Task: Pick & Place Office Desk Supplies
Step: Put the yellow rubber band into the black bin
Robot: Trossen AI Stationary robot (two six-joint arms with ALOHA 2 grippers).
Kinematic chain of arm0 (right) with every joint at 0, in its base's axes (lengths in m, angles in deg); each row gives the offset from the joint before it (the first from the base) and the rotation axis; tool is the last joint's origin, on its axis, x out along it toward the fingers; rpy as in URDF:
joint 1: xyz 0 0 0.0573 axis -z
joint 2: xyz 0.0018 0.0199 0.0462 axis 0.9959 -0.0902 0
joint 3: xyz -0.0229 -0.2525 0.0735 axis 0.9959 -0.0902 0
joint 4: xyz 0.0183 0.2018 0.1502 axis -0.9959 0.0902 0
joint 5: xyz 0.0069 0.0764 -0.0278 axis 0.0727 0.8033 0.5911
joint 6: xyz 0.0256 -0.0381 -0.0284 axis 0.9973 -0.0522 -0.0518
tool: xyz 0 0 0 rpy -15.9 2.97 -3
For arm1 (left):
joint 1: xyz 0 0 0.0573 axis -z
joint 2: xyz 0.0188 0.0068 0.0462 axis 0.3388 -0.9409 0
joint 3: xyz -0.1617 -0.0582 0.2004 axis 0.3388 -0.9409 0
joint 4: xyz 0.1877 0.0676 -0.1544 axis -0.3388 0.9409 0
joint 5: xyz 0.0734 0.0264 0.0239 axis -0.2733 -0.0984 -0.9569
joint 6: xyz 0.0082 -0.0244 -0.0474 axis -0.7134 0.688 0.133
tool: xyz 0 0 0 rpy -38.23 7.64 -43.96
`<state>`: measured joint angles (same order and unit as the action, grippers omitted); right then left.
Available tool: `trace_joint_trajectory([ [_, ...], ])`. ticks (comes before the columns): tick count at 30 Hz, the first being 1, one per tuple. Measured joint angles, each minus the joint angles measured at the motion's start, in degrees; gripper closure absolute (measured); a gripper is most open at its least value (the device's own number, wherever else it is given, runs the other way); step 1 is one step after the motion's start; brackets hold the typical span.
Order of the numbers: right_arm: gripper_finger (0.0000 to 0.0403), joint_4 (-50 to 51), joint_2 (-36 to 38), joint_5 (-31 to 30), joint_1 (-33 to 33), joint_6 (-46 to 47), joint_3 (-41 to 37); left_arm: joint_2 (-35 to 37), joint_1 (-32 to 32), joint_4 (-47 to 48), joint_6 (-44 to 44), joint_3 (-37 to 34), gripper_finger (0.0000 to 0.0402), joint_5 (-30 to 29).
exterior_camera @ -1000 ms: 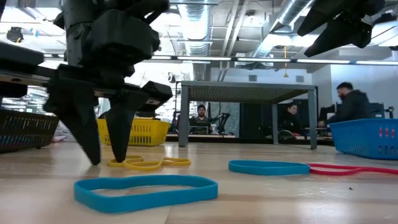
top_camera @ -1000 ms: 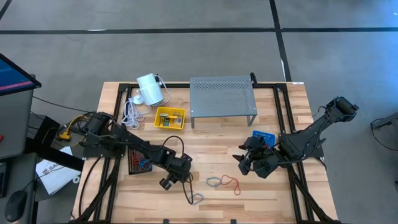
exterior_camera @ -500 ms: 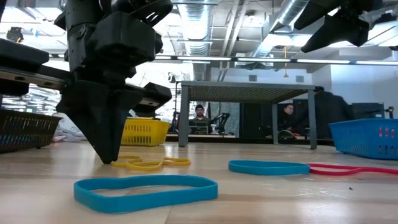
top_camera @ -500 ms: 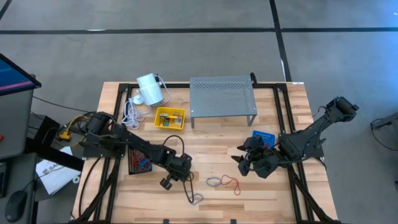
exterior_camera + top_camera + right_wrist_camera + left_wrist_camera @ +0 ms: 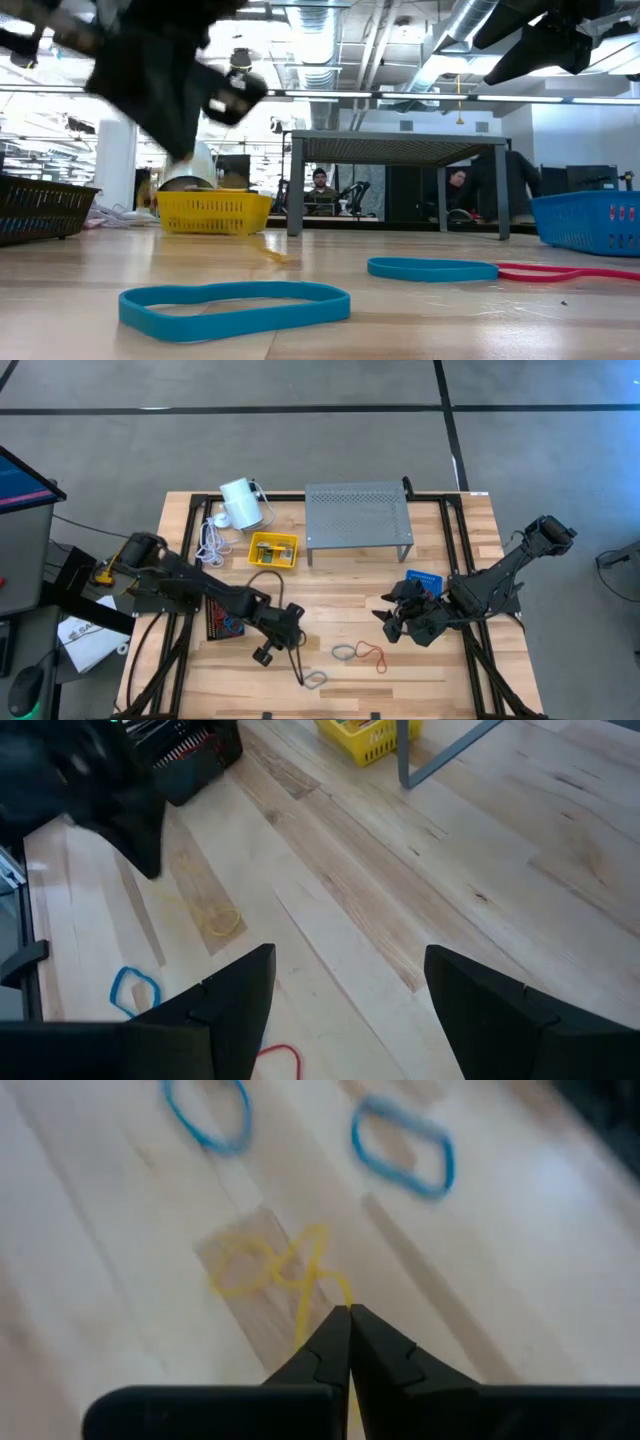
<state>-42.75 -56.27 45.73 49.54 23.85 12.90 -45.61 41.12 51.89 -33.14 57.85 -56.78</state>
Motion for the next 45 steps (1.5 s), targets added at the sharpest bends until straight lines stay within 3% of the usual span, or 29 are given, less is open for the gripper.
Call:
trace_joint_trajectory([
  [6,0.0148,0.0,0.0,0.0,0.0,-0.2,0.0,7.7,0.0,2.2,2.6,0.0,0.0401,-1.8],
  [23,0.0148,-0.9,0.0,-0.2,-1.5,-0.2,0.0,24.0,0.0,18.0,9.0,0.1,0.0401,-14.8],
  [39,0.0148,0.0,0.0,-0.2,-1.5,-0.2,0.0,44.6,0.6,32.0,17.7,0.1,0.0401,-15.1],
  [45,0.0148,-0.1,0.0,-0.2,-1.5,-0.2,0.0,51.9,0.6,37.3,25.2,0.2,0.0401,-12.2],
])
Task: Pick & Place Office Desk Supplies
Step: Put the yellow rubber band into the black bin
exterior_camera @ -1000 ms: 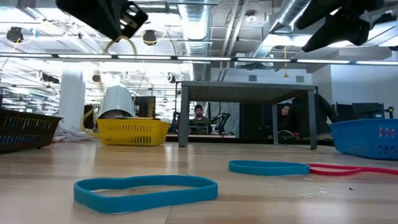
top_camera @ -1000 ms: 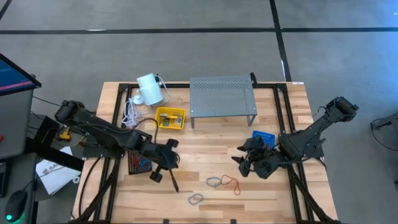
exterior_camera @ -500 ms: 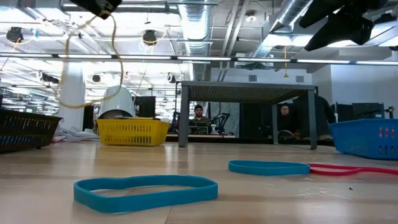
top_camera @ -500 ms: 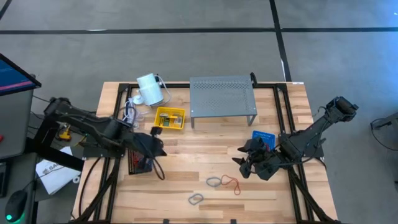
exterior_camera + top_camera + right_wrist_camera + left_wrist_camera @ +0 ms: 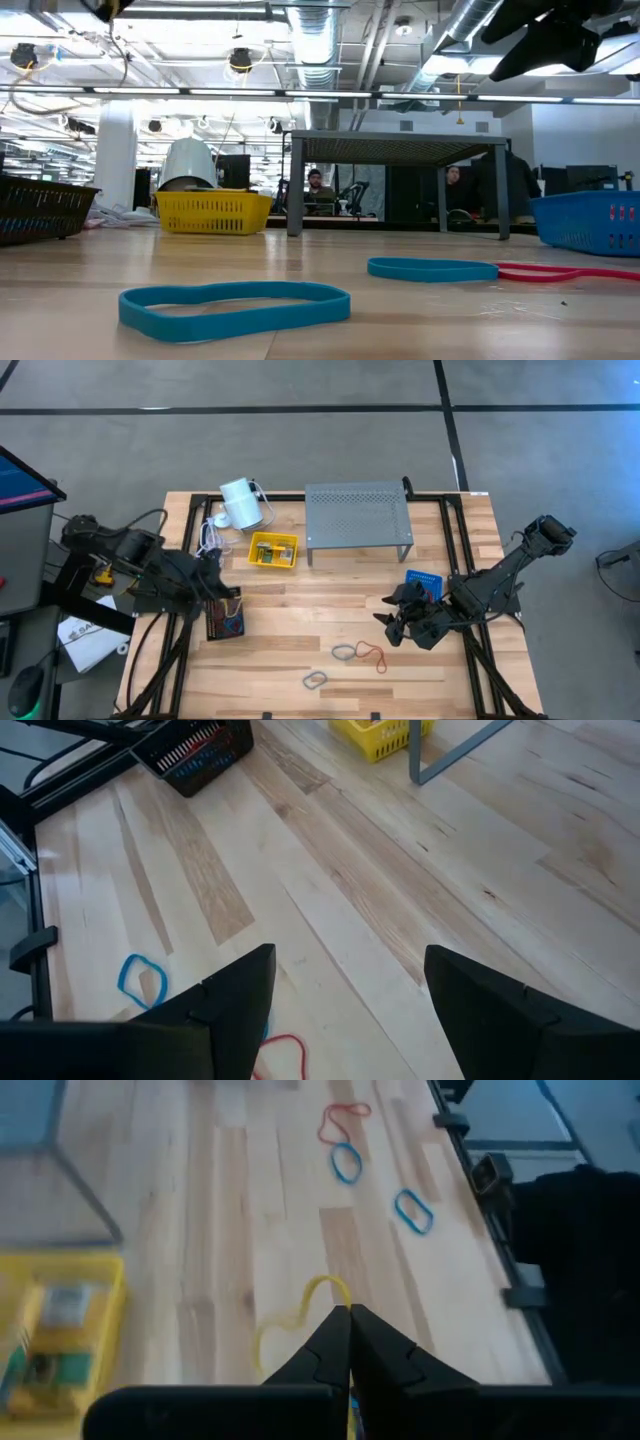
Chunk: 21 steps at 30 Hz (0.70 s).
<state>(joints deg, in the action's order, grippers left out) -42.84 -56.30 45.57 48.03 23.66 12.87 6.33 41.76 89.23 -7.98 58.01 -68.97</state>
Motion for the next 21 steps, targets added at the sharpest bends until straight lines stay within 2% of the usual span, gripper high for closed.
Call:
trace_joint_trajectory([
  [5,0.0148,-0.2,0.0,0.0,0.0,0.0,0.0,3.5,0.0,7.2,8.1,0.0,0.0401,1.1],
  [9,0.0148,-0.3,0.0,0.0,0.0,0.0,0.0,3.6,0.0,11.3,11.7,0.0,0.0401,1.0],
  [15,0.0148,-0.3,0.0,-0.3,0.0,0.0,0.0,1.1,0.0,13.6,12.3,-0.5,0.0401,0.4],
  [21,0.0148,-0.4,0.0,-0.4,0.0,0.0,0.0,-0.9,0.0,13.4,13.4,-4.9,0.0401,1.4],
])
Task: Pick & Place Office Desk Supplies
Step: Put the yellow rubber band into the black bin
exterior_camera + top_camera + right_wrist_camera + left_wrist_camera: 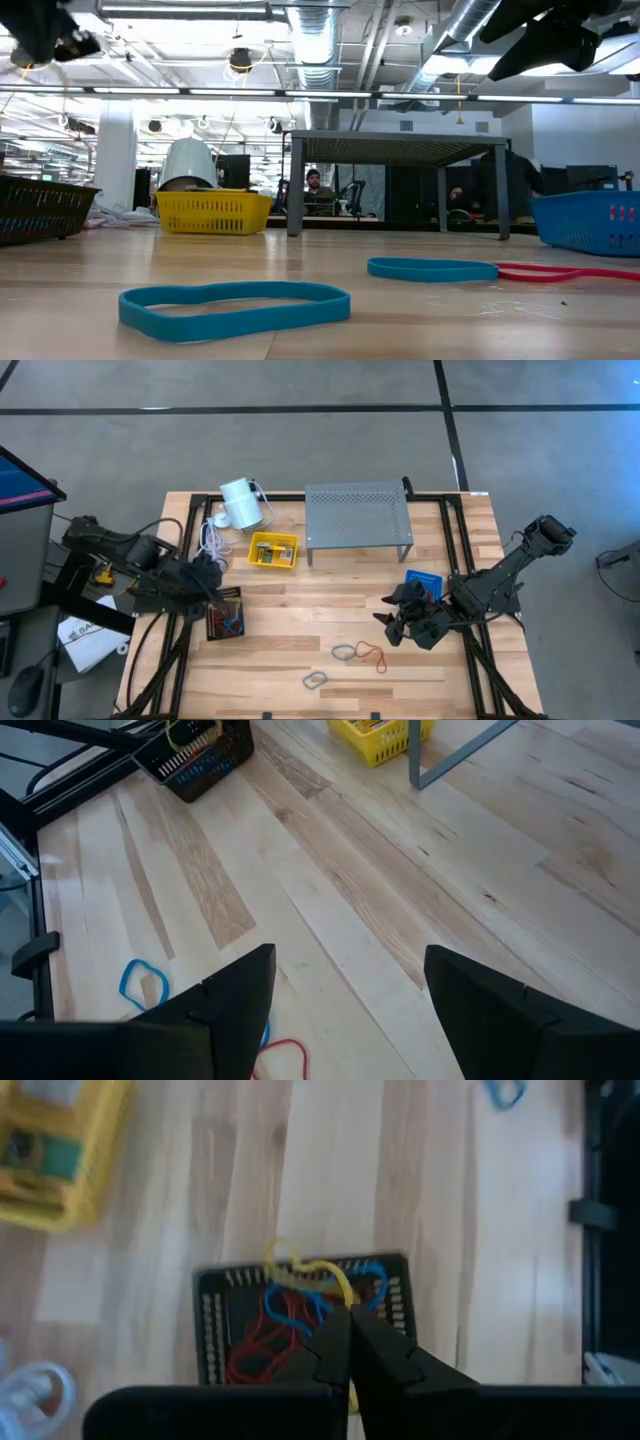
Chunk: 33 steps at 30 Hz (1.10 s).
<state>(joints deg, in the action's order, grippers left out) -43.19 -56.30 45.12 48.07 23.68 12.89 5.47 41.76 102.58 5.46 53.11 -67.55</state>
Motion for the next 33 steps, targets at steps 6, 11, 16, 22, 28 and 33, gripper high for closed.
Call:
trace_joint_trajectory([
  [6,0.0148,0.0,0.0,-0.3,0.0,0.0,0.0,-0.9,0.0,-0.6,4.8,-6.2,0.0401,3.1],
  [11,0.0148,-0.1,0.0,-0.9,0.0,0.0,0.0,-0.9,0.5,-6.3,6.5,-11.8,0.0401,6.4],
  [16,0.0148,-0.1,0.0,-1.1,0.0,0.0,0.0,-0.9,1.0,-11.2,6.5,-15.5,0.0401,8.9],
  [22,0.0148,-0.1,0.0,-1.2,0.0,0.0,0.0,-0.8,1.0,-11.4,6.9,-16.4,0.0401,9.4],
  [28,0.0148,-0.1,0.0,-2.5,0.0,0.0,0.0,-1.0,1.0,-11.5,7.7,-16.4,0.0401,9.4],
  [33,0.0148,0.0,0.0,-2.6,0.0,0.0,0.0,-2.7,1.0,-11.5,7.9,-16.4,0.0401,9.4],
])
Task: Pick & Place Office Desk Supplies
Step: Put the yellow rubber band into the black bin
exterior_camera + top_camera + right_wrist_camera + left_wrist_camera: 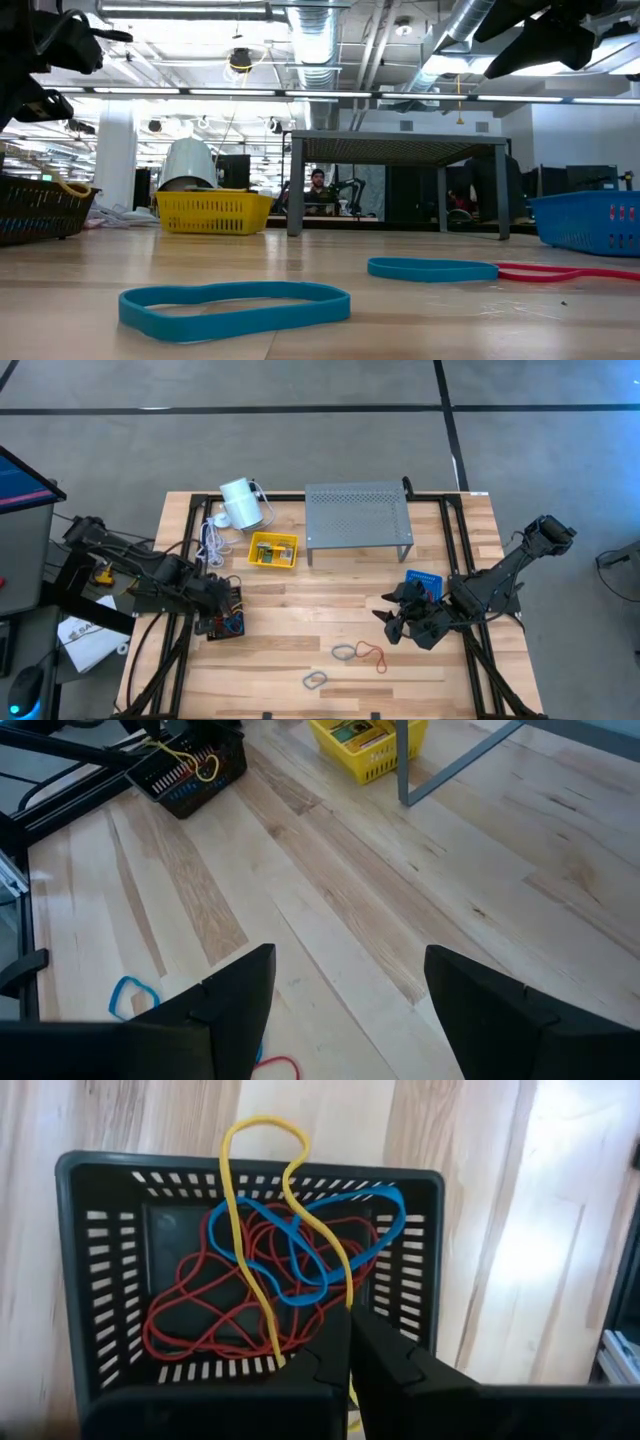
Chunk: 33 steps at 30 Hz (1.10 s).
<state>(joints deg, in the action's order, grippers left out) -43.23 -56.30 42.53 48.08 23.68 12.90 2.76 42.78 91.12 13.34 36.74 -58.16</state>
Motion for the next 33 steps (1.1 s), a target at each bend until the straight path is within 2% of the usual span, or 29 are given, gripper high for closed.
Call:
trace_joint_trajectory([
  [10,0.0148,0.0,0.0,0.0,0.0,0.0,0.0,-5.2,0.0,-0.3,-0.1,0.0,0.0401,0.3],
  [17,0.0148,0.0,0.0,0.0,0.0,0.0,0.0,-8.4,0.0,-4.5,-0.2,0.0,0.0401,1.6],
  [33,0.0148,-0.1,0.0,0.4,0.0,0.0,0.0,-16.7,0.0,-4.5,0.0,0.0,0.0401,2.4],
])
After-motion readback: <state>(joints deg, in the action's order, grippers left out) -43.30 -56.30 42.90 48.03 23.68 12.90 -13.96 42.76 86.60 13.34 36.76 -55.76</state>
